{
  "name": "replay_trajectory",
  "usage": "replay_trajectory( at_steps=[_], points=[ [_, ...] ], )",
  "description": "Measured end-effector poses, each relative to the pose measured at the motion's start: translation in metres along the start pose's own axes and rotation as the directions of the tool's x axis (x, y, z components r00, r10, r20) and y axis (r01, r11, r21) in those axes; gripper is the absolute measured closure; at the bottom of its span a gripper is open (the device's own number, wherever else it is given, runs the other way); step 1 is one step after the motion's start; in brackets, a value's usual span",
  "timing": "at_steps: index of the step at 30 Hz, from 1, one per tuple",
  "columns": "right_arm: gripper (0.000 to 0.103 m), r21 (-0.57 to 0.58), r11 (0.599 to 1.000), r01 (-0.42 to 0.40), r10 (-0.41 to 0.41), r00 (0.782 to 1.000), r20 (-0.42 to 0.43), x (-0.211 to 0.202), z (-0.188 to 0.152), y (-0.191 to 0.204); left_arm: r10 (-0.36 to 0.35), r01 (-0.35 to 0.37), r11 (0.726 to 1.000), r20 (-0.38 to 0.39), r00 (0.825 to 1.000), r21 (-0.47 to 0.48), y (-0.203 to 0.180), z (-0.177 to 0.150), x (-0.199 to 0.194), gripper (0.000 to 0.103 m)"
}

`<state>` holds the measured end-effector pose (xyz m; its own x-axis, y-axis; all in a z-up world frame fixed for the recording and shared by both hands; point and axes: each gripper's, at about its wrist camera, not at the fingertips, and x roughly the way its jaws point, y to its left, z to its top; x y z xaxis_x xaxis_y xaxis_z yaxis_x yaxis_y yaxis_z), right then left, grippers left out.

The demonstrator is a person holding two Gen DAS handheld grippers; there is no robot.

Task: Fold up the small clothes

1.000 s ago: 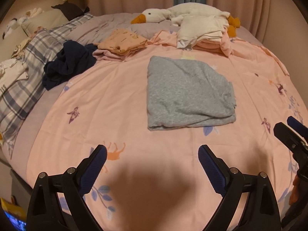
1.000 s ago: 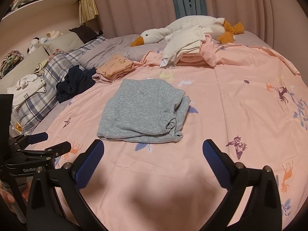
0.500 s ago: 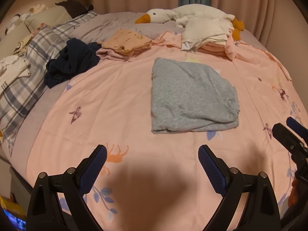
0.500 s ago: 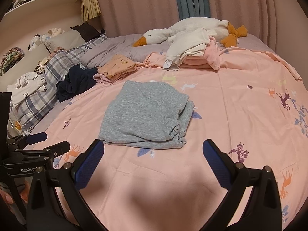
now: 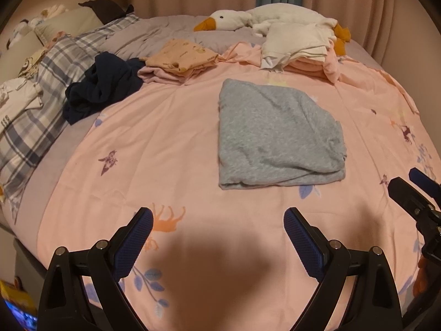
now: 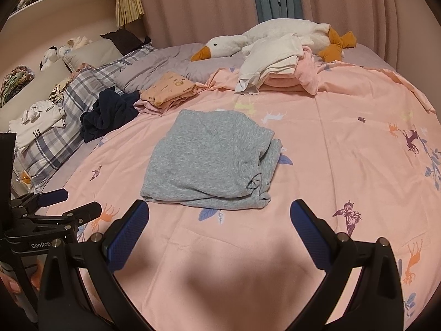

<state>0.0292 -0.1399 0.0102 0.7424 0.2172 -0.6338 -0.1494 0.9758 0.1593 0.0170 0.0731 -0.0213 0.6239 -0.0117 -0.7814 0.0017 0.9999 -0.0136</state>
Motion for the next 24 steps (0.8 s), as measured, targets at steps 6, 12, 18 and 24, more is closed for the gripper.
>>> replay_trajectory(
  at_steps=[6, 12, 18, 24],
  points=[
    [0.000, -0.003, 1.000, -0.004, 0.004, 1.000, -0.008, 0.0009, -0.0006, 0.0012, 0.002, -0.002, 1.000, -0.004, 1.000, 0.005, -0.0001, -0.0010, 0.0024, 0.008],
    [0.000, 0.000, 1.000, -0.006, 0.006, 1.000, -0.012, 0.0014, -0.0015, 0.0022, 0.004, -0.004, 1.000, -0.001, 1.000, 0.008, 0.0000, -0.0011, 0.0024, 0.008],
    [0.000, 0.005, 1.000, -0.008, 0.008, 1.000, -0.012, 0.0007, -0.0020, 0.0017, 0.009, -0.009, 1.000, 0.003, 1.000, 0.010, -0.0011, -0.0022, 0.0021, 0.008],
    [0.000, 0.005, 1.000, -0.012, 0.012, 1.000, -0.012, 0.0007, -0.0022, 0.0017, 0.008, -0.008, 1.000, 0.007, 1.000, 0.015, -0.0032, -0.0020, 0.0013, 0.008]
  ],
)
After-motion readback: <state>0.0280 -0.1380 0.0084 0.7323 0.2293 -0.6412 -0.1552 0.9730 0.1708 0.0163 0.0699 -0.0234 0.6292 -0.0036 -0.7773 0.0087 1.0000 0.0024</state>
